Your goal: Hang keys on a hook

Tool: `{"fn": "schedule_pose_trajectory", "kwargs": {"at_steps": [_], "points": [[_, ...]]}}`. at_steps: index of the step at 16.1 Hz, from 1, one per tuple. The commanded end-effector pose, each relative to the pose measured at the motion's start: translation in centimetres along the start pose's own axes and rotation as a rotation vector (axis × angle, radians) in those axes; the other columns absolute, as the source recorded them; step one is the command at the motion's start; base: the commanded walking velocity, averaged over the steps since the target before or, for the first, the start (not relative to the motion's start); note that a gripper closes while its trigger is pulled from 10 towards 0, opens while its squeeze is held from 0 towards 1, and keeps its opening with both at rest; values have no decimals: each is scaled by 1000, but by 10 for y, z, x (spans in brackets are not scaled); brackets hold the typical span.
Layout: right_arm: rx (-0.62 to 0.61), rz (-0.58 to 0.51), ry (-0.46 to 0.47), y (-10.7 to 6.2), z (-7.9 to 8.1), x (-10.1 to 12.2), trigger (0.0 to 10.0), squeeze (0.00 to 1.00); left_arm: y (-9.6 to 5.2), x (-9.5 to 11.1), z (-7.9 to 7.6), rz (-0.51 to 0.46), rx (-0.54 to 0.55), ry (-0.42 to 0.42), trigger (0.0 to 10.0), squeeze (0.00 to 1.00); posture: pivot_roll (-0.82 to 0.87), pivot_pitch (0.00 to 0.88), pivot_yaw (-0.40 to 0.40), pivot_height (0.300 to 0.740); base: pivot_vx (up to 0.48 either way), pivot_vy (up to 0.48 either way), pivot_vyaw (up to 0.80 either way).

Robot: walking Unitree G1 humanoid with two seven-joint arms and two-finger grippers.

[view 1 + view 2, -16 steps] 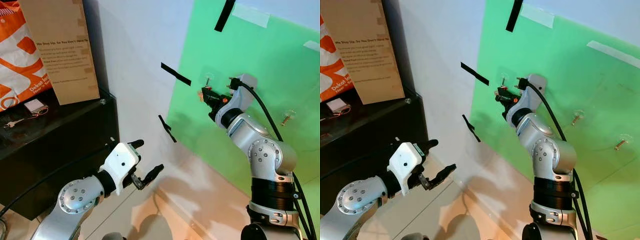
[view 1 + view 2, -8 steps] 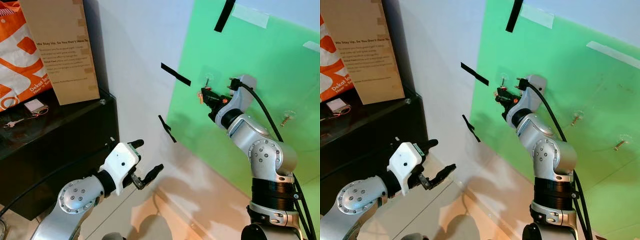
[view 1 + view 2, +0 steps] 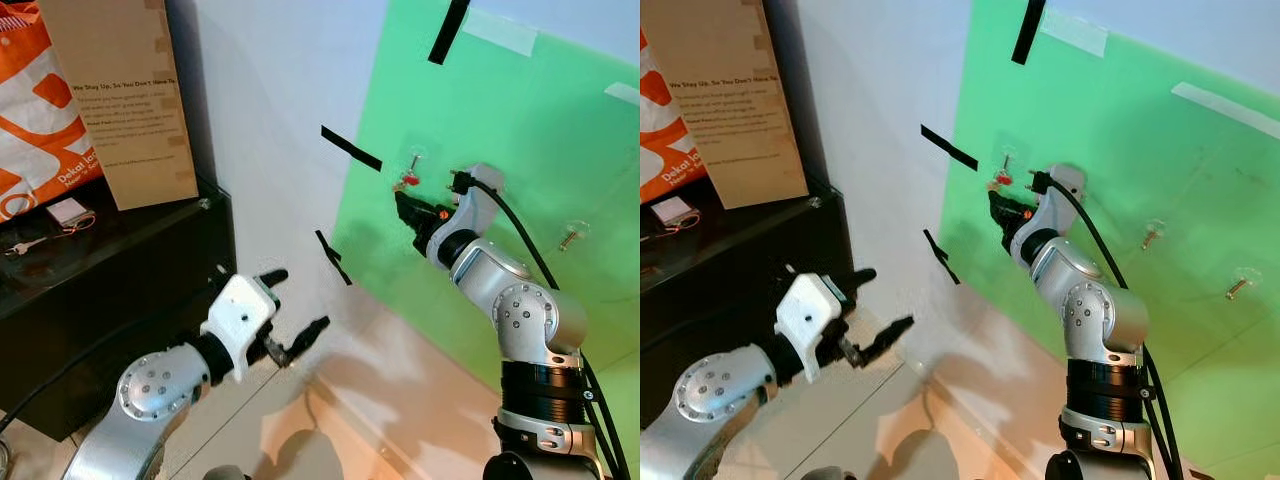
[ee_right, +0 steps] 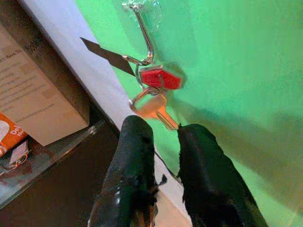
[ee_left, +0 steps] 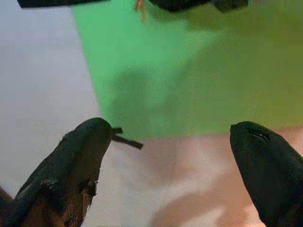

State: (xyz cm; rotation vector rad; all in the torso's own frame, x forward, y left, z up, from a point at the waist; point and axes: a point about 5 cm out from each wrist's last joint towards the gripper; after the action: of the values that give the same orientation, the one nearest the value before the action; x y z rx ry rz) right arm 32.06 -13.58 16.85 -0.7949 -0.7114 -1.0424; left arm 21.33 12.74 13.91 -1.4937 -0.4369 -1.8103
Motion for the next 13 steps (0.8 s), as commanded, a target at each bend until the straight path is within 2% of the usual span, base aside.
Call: {"fn": "schedule_pose_trajectory", "kwargs": {"at_steps": [1, 3, 5, 7, 9, 10, 11, 12, 13], "points": [[-15, 0, -3, -2, -4, 0, 10000, 1000, 0, 9, 2, -36, 8, 12, 10000, 0, 32, 5, -112, 740, 0, 0, 0], [-11, 4, -5, -6, -5, -3, 10000, 1000, -1, 10, 1, -49, 19, -7, 10000, 0, 32, 0, -111, 740, 0, 0, 0], [4, 26, -49, -17, -9, -12, 10000, 1000, -3, 6, -2, -50, 39, -39, 10000, 0, 39, 0, -118, 740, 0, 0, 0], [21, 76, -156, -38, -20, -31, 10000, 1000, -8, -4, -8, -28, 124, -106, 10000, 0, 64, 0, -134, 740, 0, 0, 0], [58, 93, -284, -50, -26, -48, 10000, 1000, -14, -21, -10, 38, 220, -111, 10000, 0, 75, 0, -139, 740, 0, 0, 0], [34, 134, -333, -52, -38, -67, 10000, 1000, -16, -35, -13, 88, 269, -89, 10000, 0, 71, 0, -139, 740, 0, 0, 0], [34, 134, -333, -52, -38, -67, 10000, 1000, -16, -35, -13, 88, 269, -89, 10000, 0, 71, 0, -139, 740, 0, 0, 0], [-3, 137, -401, -52, -51, -84, 10000, 1000, -16, -50, -15, 142, 310, -57, 10000, 0, 75, 0, -140, 740, 0, 0, 0], [-93, 173, -411, -54, -72, -107, 10000, 1000, -19, -74, -14, 232, 405, -59, 10000, 0, 78, 0, -140, 740, 0, 0, 0]]}}
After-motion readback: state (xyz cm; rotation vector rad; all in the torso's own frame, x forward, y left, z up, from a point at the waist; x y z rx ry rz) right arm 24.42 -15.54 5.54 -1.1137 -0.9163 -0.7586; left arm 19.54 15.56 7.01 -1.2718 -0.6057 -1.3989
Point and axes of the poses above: a point about 5 cm out from each wrist's last joint towards the gripper, its own y axis pointing out of the wrist towards the gripper, its own x axis along the axis of the wrist's last joint, z = x × y, and after that the axes turned 5 degrees about y, right-handed
